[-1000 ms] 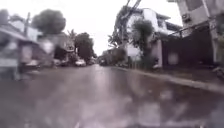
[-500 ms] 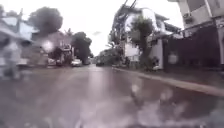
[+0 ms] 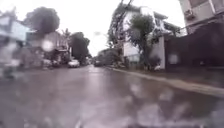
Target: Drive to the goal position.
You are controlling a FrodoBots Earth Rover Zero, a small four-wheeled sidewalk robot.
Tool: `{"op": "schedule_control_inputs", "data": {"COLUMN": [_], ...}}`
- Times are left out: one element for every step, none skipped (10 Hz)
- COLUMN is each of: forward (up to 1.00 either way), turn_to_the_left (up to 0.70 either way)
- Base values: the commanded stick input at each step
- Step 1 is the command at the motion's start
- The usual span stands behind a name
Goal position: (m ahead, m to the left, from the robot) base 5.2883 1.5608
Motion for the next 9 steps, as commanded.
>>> {"op": "schedule_control_inputs", "data": {"forward": [1.0,1.0,1.0,1.0,1.0,1.0,1.0,1.0,1.0], "turn_to_the_left": [0.0,0.0,0.0,0.0,0.0,0.0,0.11,0.27,0.17]}}
